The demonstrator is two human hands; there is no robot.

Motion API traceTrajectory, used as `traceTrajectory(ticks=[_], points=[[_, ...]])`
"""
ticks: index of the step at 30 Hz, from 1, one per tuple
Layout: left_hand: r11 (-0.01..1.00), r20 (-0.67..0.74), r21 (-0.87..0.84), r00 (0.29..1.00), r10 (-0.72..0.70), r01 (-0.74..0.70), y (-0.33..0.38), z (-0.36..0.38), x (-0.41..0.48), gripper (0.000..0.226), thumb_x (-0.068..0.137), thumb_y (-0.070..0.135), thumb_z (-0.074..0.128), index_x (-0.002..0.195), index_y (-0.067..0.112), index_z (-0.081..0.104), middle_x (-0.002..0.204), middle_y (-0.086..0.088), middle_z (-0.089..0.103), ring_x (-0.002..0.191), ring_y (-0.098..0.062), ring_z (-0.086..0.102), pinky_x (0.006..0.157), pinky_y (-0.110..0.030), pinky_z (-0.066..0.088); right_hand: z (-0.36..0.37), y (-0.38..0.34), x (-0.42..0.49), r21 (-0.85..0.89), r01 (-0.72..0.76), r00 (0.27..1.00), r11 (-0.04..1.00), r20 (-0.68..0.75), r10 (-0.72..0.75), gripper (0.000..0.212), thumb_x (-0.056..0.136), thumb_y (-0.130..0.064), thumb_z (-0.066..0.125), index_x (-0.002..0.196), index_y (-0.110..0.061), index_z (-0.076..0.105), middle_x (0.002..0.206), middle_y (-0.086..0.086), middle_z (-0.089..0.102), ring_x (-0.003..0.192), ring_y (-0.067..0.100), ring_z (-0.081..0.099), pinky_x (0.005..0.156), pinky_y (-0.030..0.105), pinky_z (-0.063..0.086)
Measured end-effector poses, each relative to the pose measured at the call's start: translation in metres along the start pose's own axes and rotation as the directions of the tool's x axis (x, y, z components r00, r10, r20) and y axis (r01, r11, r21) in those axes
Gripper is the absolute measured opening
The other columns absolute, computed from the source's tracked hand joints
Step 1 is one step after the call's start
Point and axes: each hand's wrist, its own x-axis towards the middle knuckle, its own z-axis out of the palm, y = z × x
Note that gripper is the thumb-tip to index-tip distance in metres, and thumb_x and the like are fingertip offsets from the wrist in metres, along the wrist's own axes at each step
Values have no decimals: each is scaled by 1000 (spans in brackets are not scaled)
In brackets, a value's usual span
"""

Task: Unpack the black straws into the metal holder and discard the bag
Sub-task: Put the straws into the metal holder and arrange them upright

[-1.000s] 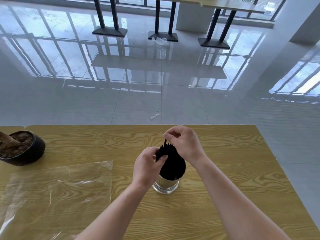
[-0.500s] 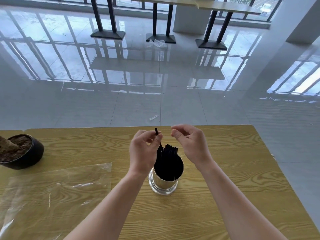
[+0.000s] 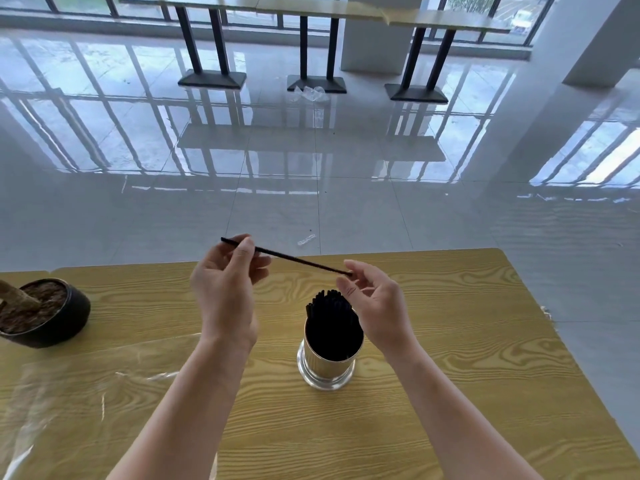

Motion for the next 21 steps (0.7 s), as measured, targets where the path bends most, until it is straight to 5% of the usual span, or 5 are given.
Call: traceTrajectory(ticks=[5,9,13,15,21], points=[[902,-11,-209,921,-390,379,-17,-5,-20,4,91,12,68,91,8,68,79,-8,71,71,-20,71,63,-27,57,0,-27,-5,670,-227,972,707,109,209,23,84,-21,73,103,-8,75,85,9,72,75,17,65,68,27,56],[822,91,-197,845,-527,534,-43,-10,-39,12,86,17,75,90,7,70,76,-9,72,69,-20,70,59,-27,56,-15,-41,-6,747,-180,980,640,82,181,17,81,-23,74,90,-8,77,72,6,65,63,15,56,59,26,51],[911,52,162,919,-391,378,-68,-20,-50,18,85,23,76,101,15,73,74,0,72,68,-15,67,62,-27,56,-42,-42,-1,381,68,986,922,-169,-3,16,91,-27,70,83,-12,72,63,-2,65,53,13,52,47,25,44],[886,55,421,970,-238,193,-76,-22,-48,18,85,23,76,102,24,71,75,4,70,71,-11,66,64,-25,56,-49,-34,2,51,108,987,993,-122,-101,20,95,-29,67,78,-17,68,60,-9,64,48,4,49,46,22,39],[676,263,715,964,-22,-180,-85,-14,-40,37,85,26,75,120,27,65,98,9,63,85,-5,62,73,-20,50,-14,2,-14,-462,48,996,886,95,-4,10,92,-26,69,83,-20,68,65,-9,65,59,8,57,55,28,45]])
